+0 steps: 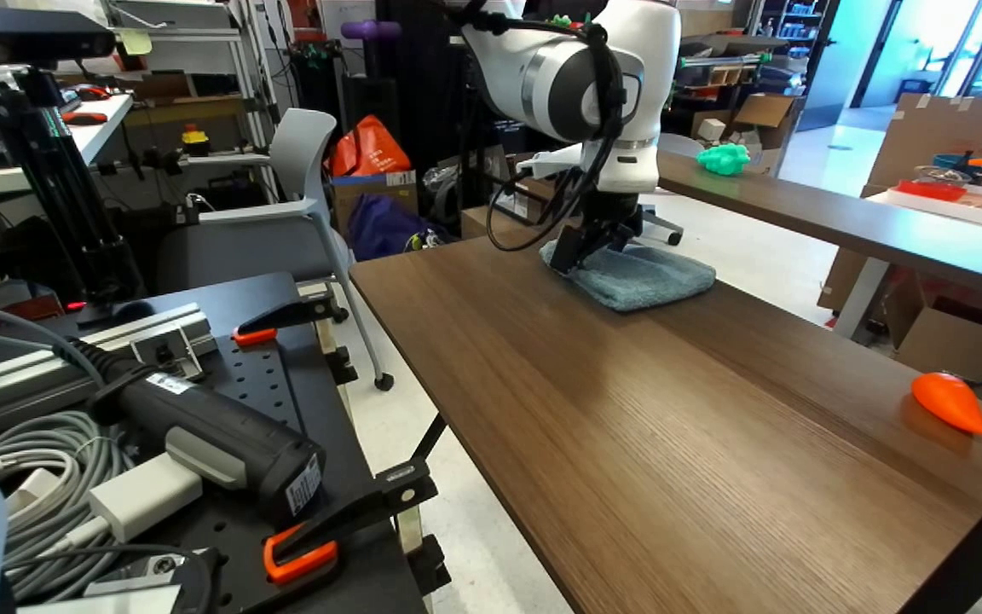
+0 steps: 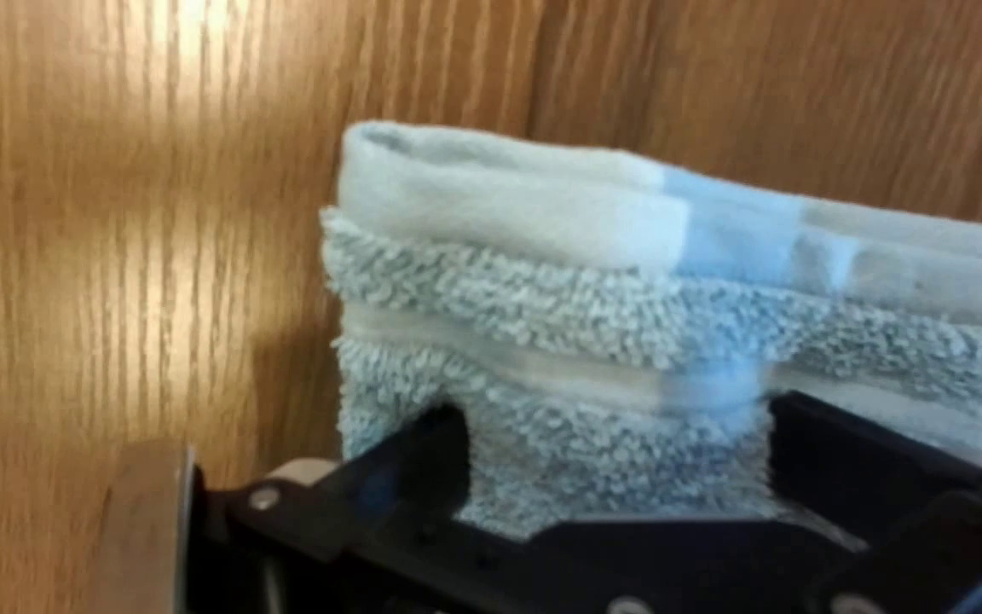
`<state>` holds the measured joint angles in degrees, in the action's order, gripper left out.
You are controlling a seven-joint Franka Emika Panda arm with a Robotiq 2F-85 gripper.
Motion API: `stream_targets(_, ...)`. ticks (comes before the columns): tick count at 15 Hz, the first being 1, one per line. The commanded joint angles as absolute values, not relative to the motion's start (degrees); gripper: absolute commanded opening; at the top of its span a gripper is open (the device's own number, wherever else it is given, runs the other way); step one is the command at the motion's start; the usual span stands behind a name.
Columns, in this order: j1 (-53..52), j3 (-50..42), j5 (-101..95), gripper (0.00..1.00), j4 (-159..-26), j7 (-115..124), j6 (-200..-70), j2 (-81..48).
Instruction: Use the towel to wipe the table
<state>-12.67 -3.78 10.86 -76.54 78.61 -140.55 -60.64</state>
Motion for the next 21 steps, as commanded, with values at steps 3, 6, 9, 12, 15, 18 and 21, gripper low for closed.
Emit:
stream_targets(3, -12.45, -3.74, 10.22, 1.0, -77.4, 80.21, -140.3, -60.15)
stream_targets(6, -12.68, -3.73, 10.18, 1.0, -78.15, 80.4, -140.31, -59.74)
stream_targets(9, -13.31, -5.22, 9.21, 1.0, -77.63, 81.59, -140.57, -60.62)
stream_targets(12, -12.06, -7.42, 8.63, 1.0, -77.59, 82.69, -139.9, -60.37)
stream_targets(15, -10.81, -11.63, 6.52, 1.0, -79.55, 83.2, -140.09, -59.01)
stream_targets(18, -8.63, -13.67, 3.08, 1.0, -83.9, 79.07, -142.58, -56.3)
stream_targets(21, -6.54, -14.33, -0.01, 1.0, -88.57, 73.42, -145.6, -53.61)
